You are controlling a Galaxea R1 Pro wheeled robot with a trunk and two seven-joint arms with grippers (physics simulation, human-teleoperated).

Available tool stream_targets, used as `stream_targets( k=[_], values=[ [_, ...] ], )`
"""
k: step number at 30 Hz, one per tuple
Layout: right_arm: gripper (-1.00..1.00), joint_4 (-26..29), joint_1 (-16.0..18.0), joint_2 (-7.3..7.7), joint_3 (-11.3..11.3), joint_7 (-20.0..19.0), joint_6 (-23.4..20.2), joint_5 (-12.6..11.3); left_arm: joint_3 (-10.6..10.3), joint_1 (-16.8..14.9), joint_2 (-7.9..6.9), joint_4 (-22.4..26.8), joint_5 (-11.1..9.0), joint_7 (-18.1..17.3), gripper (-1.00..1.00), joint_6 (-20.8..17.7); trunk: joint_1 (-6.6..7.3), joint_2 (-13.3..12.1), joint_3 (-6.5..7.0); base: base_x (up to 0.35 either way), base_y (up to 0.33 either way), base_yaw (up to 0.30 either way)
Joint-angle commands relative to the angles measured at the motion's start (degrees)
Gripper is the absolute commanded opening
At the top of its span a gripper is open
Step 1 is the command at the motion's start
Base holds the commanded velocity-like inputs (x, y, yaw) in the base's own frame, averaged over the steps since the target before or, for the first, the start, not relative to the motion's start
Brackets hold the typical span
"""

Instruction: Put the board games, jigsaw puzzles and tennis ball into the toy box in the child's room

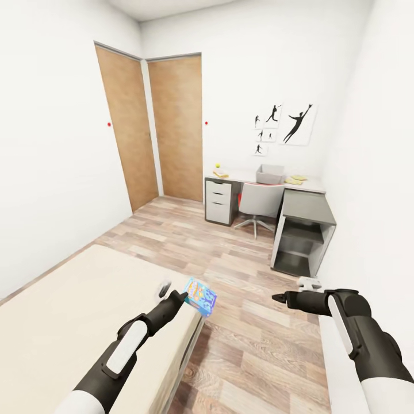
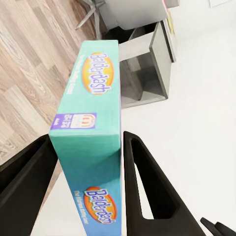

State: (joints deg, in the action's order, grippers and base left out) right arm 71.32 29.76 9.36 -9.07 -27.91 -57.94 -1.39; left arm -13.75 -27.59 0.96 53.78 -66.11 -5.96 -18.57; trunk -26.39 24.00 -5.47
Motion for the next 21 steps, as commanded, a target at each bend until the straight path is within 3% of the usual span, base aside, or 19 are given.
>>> stream_targets(
  k=[1,11,21],
  values=[
    [1.00,0.15,0.07,-0.01,-0.06,-0.06,-0.35,-0.14,0.03,-0.04,0.01,0.00,-0.42,-0.09,-1.00,-0.24,-0.05,0.12,-0.12,0.153,0.000,-0.188],
    [1.00,0.56,0.10,0.04,-0.07,-0.04,-0.60,-0.18,0.04,-0.01,0.01,-0.01,-0.44,-0.12,-1.00,-0.17,-0.05,0.12,-0.12,0.141,0.000,-0.248],
    [1.00,0.64,0.08,0.04,-0.07,-0.04,-0.67,-0.18,0.04,0.02,0.01,-0.03,-0.54,-0.22,-1.00,-0.15,-0.05,0.12,-0.12,0.038,0.000,-0.277]
  ],
)
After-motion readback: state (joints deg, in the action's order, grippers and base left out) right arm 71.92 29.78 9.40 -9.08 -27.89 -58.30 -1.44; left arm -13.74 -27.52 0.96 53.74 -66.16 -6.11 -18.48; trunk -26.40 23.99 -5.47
